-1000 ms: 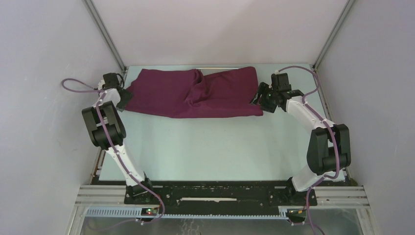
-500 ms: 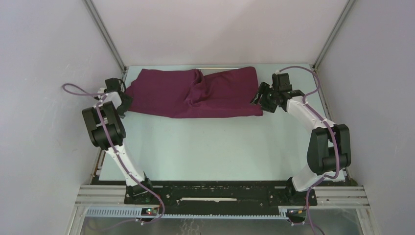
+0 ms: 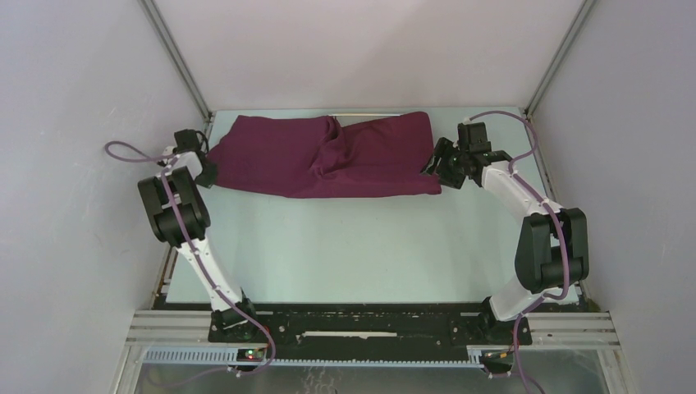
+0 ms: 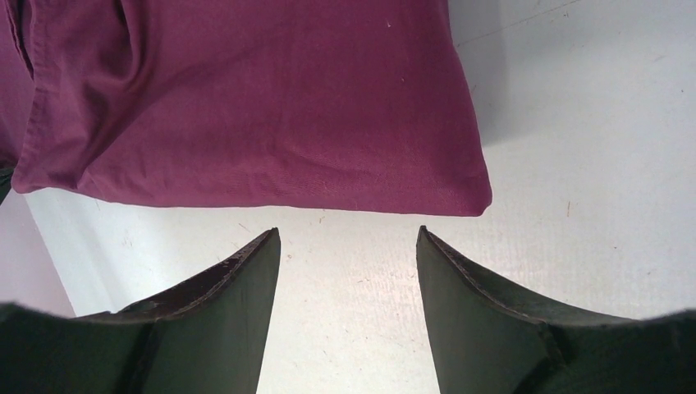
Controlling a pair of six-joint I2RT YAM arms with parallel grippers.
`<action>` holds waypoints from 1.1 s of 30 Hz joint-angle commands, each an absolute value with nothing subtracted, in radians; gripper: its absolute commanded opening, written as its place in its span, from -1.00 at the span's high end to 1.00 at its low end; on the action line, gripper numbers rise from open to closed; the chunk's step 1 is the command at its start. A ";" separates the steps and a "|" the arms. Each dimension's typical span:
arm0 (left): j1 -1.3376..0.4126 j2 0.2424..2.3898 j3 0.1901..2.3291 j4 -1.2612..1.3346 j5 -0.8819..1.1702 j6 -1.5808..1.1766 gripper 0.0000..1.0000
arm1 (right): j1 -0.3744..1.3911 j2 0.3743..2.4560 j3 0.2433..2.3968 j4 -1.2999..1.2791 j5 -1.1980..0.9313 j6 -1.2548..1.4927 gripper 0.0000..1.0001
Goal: Open and lay out the surgical kit
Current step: Open the surgical kit at the center of the board.
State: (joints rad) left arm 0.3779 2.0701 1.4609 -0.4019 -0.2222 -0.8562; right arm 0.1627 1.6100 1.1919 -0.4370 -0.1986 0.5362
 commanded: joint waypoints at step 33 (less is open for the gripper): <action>0.578 1.961 1.428 -0.405 -0.286 -0.806 1.00 | 0.219 1.585 1.193 -0.431 -0.165 0.509 -0.43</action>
State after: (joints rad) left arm 0.4808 2.0323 1.4220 -0.4385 -0.1551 -0.8192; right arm 0.2161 1.6100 1.1919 -0.4377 -0.1852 0.5282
